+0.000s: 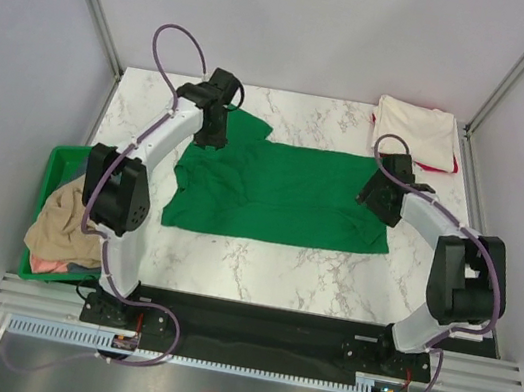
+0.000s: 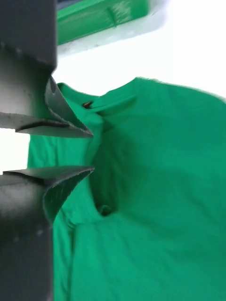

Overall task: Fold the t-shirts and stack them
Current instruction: Fold the tshirt

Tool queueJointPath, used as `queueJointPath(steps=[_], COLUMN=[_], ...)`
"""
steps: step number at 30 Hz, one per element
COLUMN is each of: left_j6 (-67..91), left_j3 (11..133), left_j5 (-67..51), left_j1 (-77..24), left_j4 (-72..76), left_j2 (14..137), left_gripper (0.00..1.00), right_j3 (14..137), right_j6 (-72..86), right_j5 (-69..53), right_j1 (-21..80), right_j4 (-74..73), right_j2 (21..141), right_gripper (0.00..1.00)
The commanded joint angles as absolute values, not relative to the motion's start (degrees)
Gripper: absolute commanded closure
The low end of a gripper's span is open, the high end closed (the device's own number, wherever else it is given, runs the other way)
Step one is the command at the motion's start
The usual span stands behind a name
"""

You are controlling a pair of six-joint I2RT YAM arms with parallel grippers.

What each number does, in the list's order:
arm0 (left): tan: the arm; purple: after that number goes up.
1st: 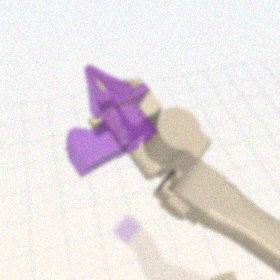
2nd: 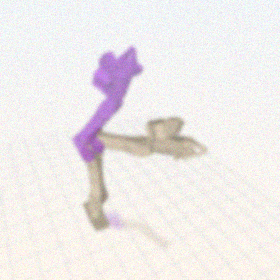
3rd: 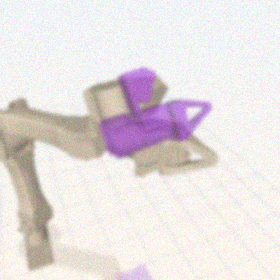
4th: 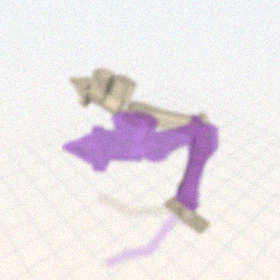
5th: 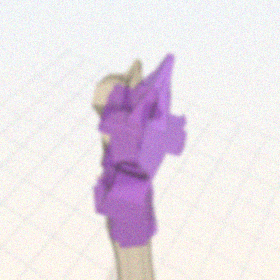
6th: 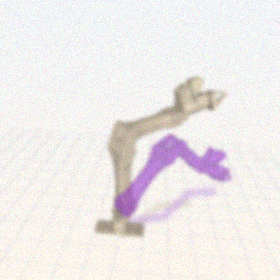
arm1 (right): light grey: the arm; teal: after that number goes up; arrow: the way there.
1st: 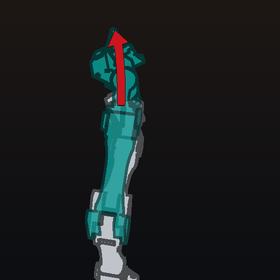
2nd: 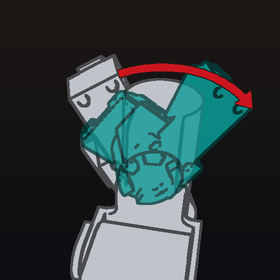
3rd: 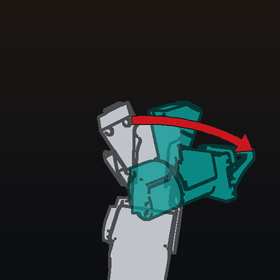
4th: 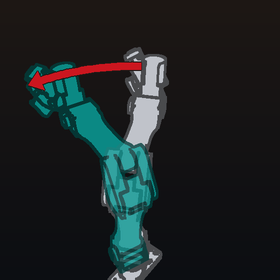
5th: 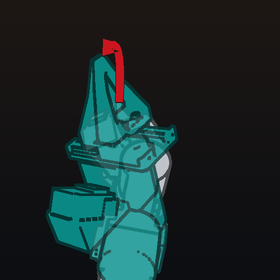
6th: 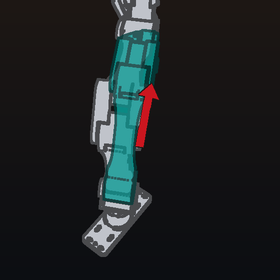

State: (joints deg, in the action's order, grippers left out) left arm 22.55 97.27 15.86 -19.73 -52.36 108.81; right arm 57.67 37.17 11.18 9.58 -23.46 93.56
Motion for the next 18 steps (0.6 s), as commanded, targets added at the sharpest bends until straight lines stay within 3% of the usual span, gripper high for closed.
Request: queueJointPath(steps=[1, 4, 14, 18], left_j6=[19.95, 21.09, 22.59, 20.22], left_j3=[107.30, 106.27, 72.20, 62.33], left_j5=[17.13, 17.05, 14.86, 12.75], left_j1=[-18.37, -18.81, -22.59, -22.68], left_j4=[-57.56, -57.83, -52.92, -47.30], left_j2=[109.86, 104.69, 78.00, 69.97], left_gripper=[0.57, 0.45, 0.45, 0.44], right_j3=[63.10, 65.04, 49.93, 45.71], right_j6=[35.16, 32.35, 32.52, 33.66], right_j5=[8.71, 8.26, 2.46, 0.71], right_j1=[6.17, 5.45, 16.25, 17.67], right_j4=[-21.97, -22.94, -18.64, -14.42], right_j2=[94.39, 92.03, 79.10, 80.85], right_gripper=[0.19, 0.19, 0.22, 0.32])
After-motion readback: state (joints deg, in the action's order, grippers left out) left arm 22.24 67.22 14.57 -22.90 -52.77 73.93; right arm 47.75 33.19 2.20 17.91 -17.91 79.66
